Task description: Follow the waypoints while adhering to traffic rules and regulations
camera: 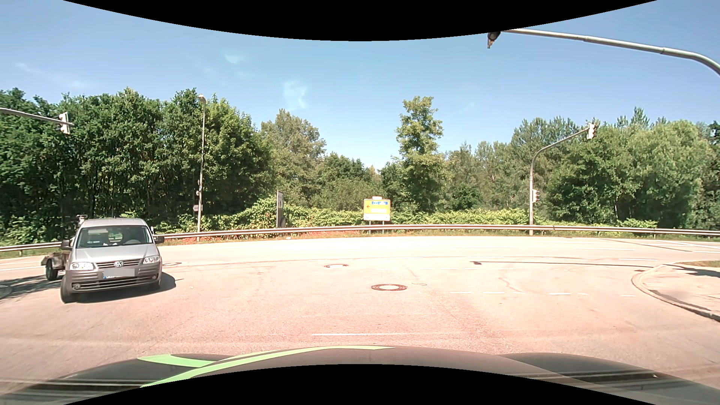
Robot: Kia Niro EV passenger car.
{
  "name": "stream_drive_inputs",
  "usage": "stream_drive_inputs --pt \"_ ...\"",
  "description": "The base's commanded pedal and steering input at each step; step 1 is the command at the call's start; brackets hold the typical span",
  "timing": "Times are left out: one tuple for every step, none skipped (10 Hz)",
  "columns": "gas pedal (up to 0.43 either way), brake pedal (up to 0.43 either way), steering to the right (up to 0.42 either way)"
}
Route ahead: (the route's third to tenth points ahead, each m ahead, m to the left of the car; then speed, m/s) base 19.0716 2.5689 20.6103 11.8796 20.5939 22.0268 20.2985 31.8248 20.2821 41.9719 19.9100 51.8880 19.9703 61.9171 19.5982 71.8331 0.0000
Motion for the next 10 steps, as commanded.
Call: stream_drive_inputs --pt "0.0 0.366 -0.024" --pt "0.0 0.366 -0.024" --pt "0.0 0.366 -0.024" --pt "0.0 0.366 -0.024" --pt "0.0 0.366 -0.024" --pt "0.0 0.366 -0.024" --pt "0.0 0.366 -0.024" --pt "0.0 0.366 -0.024" --pt "0.0 0.366 -0.024" --pt "0.0 0.366 -0.024"
